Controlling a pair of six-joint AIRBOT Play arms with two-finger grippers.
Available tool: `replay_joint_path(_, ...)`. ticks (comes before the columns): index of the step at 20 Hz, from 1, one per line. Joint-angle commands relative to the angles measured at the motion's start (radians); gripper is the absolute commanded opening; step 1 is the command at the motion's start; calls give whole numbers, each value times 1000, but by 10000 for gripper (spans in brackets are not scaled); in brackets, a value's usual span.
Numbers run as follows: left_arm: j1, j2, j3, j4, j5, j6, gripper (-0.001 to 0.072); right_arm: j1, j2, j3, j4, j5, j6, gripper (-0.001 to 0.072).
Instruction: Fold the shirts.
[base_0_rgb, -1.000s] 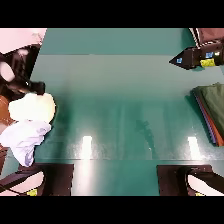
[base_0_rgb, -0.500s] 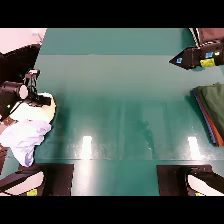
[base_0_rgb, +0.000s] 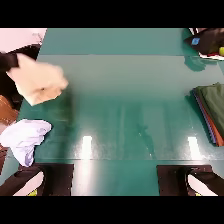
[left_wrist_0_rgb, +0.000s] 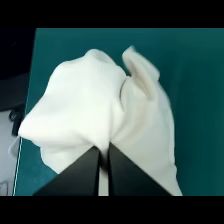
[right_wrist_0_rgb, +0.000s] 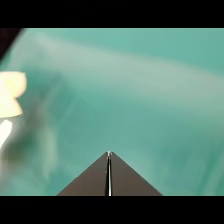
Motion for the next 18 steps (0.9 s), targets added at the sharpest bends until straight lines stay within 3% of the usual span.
replay_joint_path(1,-71,54,219,-164,-95,43,21,0,64,1,-3,-125,0,19)
replay_joint_path(5,-363,-13,230,-158,-48,40,20,0,84,1,-3,-149,0,19)
replay_joint_path(9,-675,-240,230,-160,-17,50,24,0,83,1,-3,-140,0,18)
replay_joint_path(10,-738,-310,230,-161,8,93,27,0,83,1,-3,-139,0,19)
replay_joint_path(11,-783,-366,230,-161,33,127,182,0,84,1,-3,-133,0,19)
replay_joint_path(12,-808,-410,231,-160,58,132,482,0,84,1,-3,-124,0,19)
replay_joint_path(13,-810,-437,231,-156,69,127,544,0,84,1,-3,-113,0,19)
replay_joint_path(16,-716,-431,231,0,21,57,542,0,83,1,-4,-79,0,18)
replay_joint_path(18,-564,-430,222,61,-33,8,542,0,83,1,-4,-79,0,19)
